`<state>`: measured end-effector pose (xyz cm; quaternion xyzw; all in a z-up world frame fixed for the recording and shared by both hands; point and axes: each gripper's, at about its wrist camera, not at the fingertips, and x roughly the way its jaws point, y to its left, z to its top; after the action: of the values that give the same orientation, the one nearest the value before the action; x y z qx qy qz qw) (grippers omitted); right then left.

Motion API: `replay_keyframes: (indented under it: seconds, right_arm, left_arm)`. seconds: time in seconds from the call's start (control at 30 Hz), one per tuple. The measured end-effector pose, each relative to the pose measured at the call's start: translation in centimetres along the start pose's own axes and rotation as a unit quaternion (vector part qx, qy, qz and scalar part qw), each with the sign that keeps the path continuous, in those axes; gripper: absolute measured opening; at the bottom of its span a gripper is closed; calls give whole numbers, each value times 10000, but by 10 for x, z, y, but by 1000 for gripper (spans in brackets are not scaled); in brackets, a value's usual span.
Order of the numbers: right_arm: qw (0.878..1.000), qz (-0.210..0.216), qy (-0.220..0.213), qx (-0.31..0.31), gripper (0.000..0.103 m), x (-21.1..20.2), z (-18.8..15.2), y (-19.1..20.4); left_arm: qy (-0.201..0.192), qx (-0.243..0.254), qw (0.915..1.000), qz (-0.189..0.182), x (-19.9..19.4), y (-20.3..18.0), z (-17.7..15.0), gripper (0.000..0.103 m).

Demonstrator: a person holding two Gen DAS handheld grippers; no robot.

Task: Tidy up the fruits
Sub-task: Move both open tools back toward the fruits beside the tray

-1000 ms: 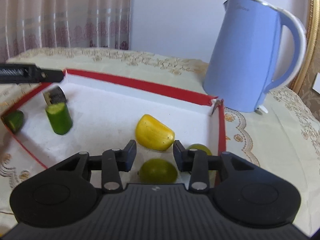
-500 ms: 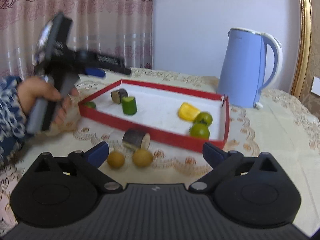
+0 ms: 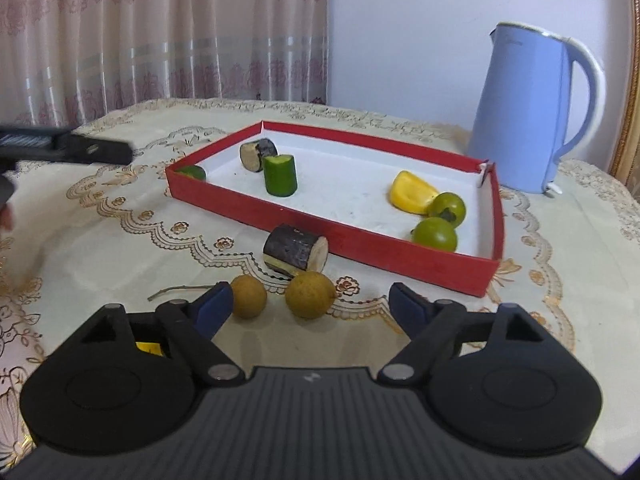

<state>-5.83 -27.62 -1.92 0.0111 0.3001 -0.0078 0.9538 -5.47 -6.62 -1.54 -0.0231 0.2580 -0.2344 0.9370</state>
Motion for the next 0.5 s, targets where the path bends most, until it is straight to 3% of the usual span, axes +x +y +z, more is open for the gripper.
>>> replay_keyframes:
  seconds: [0.03,0.13,0.4,0.5]
  right_arm:
    - [10000,44,-28,43,72,1,1,-1]
    - [9998,109,-63,182,50,1,6,-6]
    - [9996,169,54,204,49,-4,2,-10]
    - [9997,99,197,40,38,4,1,-5]
  left_arm:
    - [21,21,10000,-7,-2,-2,-2,97]
    - [86,171,9998,-33,-6,-7,-8,97]
    - [180,311,9993,-57,-2,-17,-12,97]
    - [209,347,9992,-75,-1,-21,-13,97]
